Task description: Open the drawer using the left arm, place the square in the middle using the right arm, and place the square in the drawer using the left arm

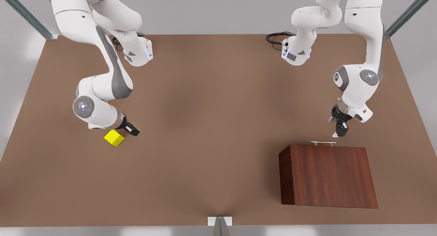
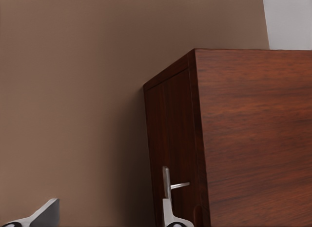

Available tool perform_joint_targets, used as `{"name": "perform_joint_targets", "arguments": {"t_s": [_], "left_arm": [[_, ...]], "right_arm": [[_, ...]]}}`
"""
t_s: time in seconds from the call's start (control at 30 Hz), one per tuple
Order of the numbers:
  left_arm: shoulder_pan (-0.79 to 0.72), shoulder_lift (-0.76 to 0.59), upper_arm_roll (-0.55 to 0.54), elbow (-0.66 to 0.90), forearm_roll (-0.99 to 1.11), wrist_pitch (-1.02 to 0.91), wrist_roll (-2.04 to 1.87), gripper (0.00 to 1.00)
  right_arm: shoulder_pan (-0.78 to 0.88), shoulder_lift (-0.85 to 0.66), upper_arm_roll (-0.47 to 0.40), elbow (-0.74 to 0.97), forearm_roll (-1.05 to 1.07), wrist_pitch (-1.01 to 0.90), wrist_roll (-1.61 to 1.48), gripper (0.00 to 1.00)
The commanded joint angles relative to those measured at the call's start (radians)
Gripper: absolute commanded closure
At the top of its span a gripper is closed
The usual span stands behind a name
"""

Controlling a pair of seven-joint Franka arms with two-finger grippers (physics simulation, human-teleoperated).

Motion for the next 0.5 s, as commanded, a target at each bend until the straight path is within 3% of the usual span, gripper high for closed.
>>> {"name": "perform_joint_targets", "arguments": {"t_s": [0.0, 0.17, 0.33, 0.47], "left_arm": [[-0.043, 0.001, 0.0, -0.004, 0.002, 0.01, 0.0, 0.0], [-0.045, 0.02, 0.0, -0.002, 0.004, 0.038, 0.002, 0.0], [-0.043, 0.04, 0.001, 0.001, 0.021, 0.065, 0.005, 0.0], [-0.043, 0.054, 0.001, 0.005, 0.022, 0.082, 0.003, 0.0]], "right_arm": [[-0.003, 0.002, -0.001, -0.001, 0.0, 0.005, 0.0, 0.0], [-0.098, 0.059, -0.034, -0.105, -0.002, 0.172, -0.183, 0.0], [-0.138, 0.206, -0.117, 0.022, -0.009, 0.207, -0.322, 0.0], [-0.123, 0.234, -0.117, 0.008, -0.057, 0.21, -0.302, 0.0]]}}
